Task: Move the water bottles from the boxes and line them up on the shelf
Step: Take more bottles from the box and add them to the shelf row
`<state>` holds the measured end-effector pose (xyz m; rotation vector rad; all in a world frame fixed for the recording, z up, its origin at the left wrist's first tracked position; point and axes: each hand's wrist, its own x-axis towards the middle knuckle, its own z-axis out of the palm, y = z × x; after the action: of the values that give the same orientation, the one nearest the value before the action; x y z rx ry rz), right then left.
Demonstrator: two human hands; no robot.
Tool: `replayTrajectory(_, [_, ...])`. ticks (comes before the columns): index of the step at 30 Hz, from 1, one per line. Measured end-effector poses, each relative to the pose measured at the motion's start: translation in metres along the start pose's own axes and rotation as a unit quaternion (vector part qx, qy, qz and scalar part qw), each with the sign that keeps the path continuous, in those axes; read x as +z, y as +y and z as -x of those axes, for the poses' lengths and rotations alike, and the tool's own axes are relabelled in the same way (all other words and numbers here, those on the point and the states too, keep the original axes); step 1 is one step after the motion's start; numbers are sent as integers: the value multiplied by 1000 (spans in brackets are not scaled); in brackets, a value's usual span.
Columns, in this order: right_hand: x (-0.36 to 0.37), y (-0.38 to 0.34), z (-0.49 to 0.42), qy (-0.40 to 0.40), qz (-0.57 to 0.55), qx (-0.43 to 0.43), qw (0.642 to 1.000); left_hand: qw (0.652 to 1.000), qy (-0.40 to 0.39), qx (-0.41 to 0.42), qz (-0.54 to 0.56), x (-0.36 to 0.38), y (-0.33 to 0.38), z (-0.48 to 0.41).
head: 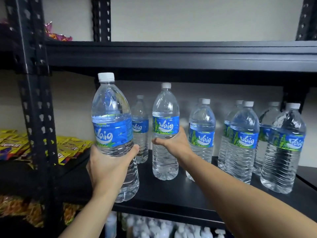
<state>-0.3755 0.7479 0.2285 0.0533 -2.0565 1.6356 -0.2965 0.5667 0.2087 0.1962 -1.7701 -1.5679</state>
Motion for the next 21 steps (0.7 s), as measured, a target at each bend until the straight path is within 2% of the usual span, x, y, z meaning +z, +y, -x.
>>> replayTrajectory(21, [24, 28, -31, 84, 24, -1, 996, 1000, -19, 17, 11, 6, -20, -29])
